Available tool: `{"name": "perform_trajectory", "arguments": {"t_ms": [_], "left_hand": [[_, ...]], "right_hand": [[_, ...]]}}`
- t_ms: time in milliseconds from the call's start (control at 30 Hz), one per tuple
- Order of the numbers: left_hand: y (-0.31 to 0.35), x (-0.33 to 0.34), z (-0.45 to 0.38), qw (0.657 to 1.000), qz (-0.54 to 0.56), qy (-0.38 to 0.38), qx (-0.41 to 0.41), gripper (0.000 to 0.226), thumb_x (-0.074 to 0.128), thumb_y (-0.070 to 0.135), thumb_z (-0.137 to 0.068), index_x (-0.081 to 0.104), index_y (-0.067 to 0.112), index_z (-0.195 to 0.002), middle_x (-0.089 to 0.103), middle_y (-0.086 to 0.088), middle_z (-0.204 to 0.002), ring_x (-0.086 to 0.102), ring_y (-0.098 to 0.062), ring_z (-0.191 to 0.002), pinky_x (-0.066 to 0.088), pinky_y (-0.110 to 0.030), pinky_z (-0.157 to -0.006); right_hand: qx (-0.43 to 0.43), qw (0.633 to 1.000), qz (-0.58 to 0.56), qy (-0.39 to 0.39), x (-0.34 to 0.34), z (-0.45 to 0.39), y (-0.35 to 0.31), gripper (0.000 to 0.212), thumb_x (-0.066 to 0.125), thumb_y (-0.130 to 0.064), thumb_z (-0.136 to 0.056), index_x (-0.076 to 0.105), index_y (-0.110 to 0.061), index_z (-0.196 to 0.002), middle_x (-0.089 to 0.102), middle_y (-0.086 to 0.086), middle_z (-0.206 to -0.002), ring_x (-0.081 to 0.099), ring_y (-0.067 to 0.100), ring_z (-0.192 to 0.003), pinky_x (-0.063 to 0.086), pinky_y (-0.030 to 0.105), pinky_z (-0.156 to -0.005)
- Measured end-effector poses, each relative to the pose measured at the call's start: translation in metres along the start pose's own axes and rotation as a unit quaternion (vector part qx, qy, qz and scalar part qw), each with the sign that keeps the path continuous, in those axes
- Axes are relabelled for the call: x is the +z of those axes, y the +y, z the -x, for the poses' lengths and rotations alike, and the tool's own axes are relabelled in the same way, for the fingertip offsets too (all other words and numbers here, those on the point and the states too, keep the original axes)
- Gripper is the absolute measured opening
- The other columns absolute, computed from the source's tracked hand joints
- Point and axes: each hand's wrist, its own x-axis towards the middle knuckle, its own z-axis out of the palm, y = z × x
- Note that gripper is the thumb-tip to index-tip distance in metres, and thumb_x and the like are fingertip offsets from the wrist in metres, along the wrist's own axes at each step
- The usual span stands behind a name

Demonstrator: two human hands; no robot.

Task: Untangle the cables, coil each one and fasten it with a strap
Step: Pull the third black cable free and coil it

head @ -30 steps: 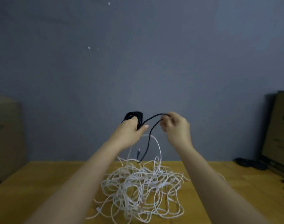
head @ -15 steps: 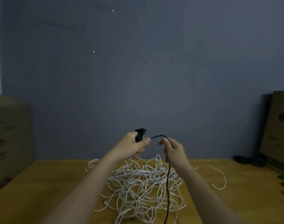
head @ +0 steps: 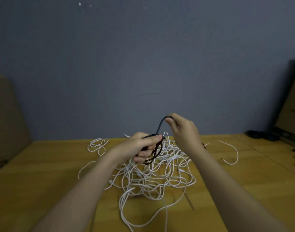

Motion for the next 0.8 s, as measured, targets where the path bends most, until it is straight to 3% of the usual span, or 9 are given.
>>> {"name": "perform_trajectory", "arguments": {"t_ms": [100, 233, 367, 467, 533, 634, 734, 800], "left_hand": [[-0.008, 0.005, -0.005, 0.996, 0.085, 0.0, 0.041, 0.041, 0.056, 0.038, -0.09, 0.041, 0.02, -0.055, 0.028, 0.005, -0.038, 0.025, -0.006, -0.026, 0.021, -0.014, -0.034], [-0.009, 0.005, -0.013, 0.977, 0.167, 0.085, 0.105, 0.035, 0.052, 0.035, -0.085, 0.04, 0.019, -0.057, 0.028, 0.007, -0.037, 0.025, -0.006, -0.025, 0.025, -0.016, -0.034], [-0.01, -0.001, -0.023, 0.964, 0.184, 0.118, 0.15, 0.03, 0.052, 0.034, -0.089, 0.043, 0.017, -0.066, 0.035, 0.006, -0.046, 0.033, -0.009, -0.034, 0.034, -0.022, -0.042], [-0.018, -0.002, -0.037, 0.956, 0.179, 0.152, 0.176, 0.02, 0.051, 0.027, -0.09, 0.045, 0.016, -0.074, 0.049, 0.004, -0.056, 0.048, -0.013, -0.048, 0.044, -0.024, -0.054], [-0.028, -0.004, -0.048, 0.965, 0.076, 0.192, 0.161, 0.021, 0.048, 0.023, -0.098, 0.044, 0.015, -0.078, 0.057, 0.006, -0.062, 0.055, -0.014, -0.06, 0.047, -0.03, -0.069], [-0.048, -0.005, -0.061, 0.948, -0.206, 0.219, 0.099, 0.022, 0.04, 0.029, -0.102, 0.044, 0.021, -0.082, 0.059, 0.003, -0.075, 0.056, -0.012, -0.074, 0.044, -0.036, -0.083], [-0.062, -0.01, -0.066, 0.909, -0.378, 0.175, 0.021, 0.018, 0.037, 0.039, -0.101, 0.036, 0.022, -0.093, 0.05, 0.006, -0.083, 0.053, -0.007, -0.074, 0.039, -0.028, -0.069], [-0.064, -0.014, -0.066, 0.862, -0.486, 0.145, -0.024, 0.026, 0.034, 0.043, -0.101, 0.034, 0.017, -0.098, 0.049, 0.004, -0.078, 0.052, -0.01, -0.068, 0.034, -0.029, -0.056]], "right_hand": [[0.039, 0.993, -0.067, -0.093, 0.027, 0.02, 0.018, 0.021, 0.041, -0.034, -0.099, 0.061, -0.038, -0.093, 0.057, -0.018, -0.064, 0.05, 0.004, -0.06, 0.044, 0.031, -0.058], [0.066, 0.974, -0.13, -0.172, 0.056, 0.052, 0.034, 0.029, 0.034, -0.039, -0.101, 0.046, -0.062, -0.088, 0.056, -0.021, -0.061, 0.047, 0.001, -0.052, 0.037, 0.027, -0.056], [0.096, 0.959, -0.146, -0.225, 0.069, 0.077, 0.049, 0.019, 0.032, -0.045, -0.1, 0.05, -0.043, -0.107, 0.049, -0.01, -0.058, 0.045, 0.012, -0.053, 0.036, 0.034, -0.056], [0.06, 0.958, -0.018, -0.278, 0.071, 0.088, 0.05, 0.025, 0.031, -0.042, -0.102, 0.045, -0.031, -0.119, 0.052, -0.006, -0.068, 0.049, 0.017, -0.059, 0.034, 0.033, -0.052], [0.031, 0.954, 0.072, -0.291, 0.071, 0.091, 0.049, 0.029, 0.029, -0.041, -0.103, 0.042, -0.025, -0.123, 0.062, 0.004, -0.084, 0.057, 0.027, -0.073, 0.04, 0.035, -0.057], [-0.034, 0.957, 0.138, -0.253, 0.069, 0.092, 0.041, 0.032, 0.026, -0.04, -0.104, 0.043, -0.016, -0.115, 0.064, 0.009, -0.09, 0.06, 0.035, -0.078, 0.042, 0.038, -0.06], [-0.091, 0.96, 0.154, -0.213, 0.061, 0.087, 0.034, 0.033, 0.029, -0.037, -0.104, 0.051, -0.014, -0.111, 0.064, 0.005, -0.095, 0.061, 0.03, -0.081, 0.041, 0.036, -0.062], [-0.106, 0.972, 0.118, -0.174, 0.053, 0.086, 0.033, 0.031, 0.038, -0.035, -0.102, 0.06, -0.016, -0.113, 0.067, 0.002, -0.094, 0.063, 0.025, -0.081, 0.044, 0.036, -0.062]]}}
